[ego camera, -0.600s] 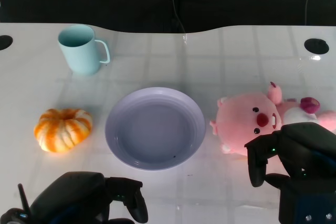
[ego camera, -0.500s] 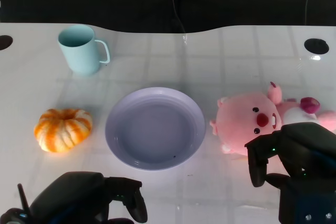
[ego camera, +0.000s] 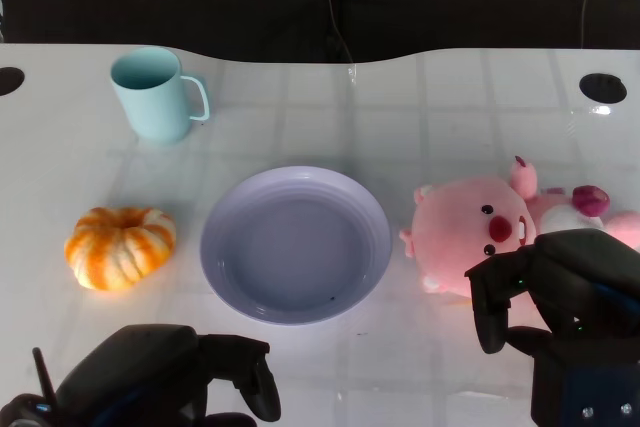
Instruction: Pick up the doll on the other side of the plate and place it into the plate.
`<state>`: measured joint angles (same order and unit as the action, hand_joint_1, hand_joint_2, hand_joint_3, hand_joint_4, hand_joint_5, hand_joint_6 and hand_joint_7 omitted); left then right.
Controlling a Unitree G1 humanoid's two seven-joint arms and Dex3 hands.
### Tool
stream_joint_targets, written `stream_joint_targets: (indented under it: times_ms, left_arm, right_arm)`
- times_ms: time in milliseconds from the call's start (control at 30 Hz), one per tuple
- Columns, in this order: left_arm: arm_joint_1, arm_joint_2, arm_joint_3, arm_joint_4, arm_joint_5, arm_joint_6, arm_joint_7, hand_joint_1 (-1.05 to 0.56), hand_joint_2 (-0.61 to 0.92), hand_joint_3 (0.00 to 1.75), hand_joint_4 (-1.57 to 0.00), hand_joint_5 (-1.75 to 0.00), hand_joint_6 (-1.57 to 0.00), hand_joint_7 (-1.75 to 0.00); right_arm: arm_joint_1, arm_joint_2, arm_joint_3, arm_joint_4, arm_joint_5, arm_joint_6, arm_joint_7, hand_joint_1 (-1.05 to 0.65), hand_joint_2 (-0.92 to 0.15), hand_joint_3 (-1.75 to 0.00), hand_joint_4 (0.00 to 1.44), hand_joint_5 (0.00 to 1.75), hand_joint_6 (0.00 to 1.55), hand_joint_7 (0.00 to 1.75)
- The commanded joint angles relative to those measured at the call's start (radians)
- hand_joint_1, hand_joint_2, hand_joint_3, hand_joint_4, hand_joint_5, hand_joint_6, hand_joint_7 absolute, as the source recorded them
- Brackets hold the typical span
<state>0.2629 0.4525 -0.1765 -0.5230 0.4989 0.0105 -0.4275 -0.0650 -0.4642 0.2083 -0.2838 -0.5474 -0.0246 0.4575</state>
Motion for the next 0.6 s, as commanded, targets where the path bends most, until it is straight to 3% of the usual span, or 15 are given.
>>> stream_joint_targets:
  times_ms: [33,267,467,600]
  left_arm:
    - [0.003,0.013,0.006,-0.003,-0.002,-0.004,0.002,-0.34,0.92,0.41,-0.68,-1.47,-0.71,-0.95]
    - [0.004,0.017,0.007,-0.011,0.002,0.008,-0.009,-0.35,0.92,0.42,-0.66,-1.47,-0.7,-0.96]
    - [-0.002,0.02,0.008,0.007,-0.009,-0.004,-0.002,-0.35,0.92,0.43,-0.66,-1.48,-0.7,-0.97]
    - [-0.003,0.02,0.009,0.014,-0.011,-0.005,-0.002,-0.35,0.92,0.42,-0.66,-1.47,-0.7,-0.98]
  right_arm:
    - [-0.006,-0.018,-0.011,-0.004,0.009,0.006,0.0,-0.09,-0.49,-0.94,0.86,1.75,0.86,1.3]
    - [-0.008,-0.021,-0.011,-0.005,0.003,0.01,0.0,-0.1,-0.49,-0.95,0.85,1.73,0.87,1.27]
    - [-0.014,-0.006,-0.034,0.011,0.041,-0.013,-0.038,-0.09,-0.37,-1.16,0.91,1.49,0.93,1.03]
    - [-0.012,0.006,-0.054,0.007,0.057,-0.026,-0.08,-0.07,-0.39,-0.91,0.87,1.49,0.99,0.73]
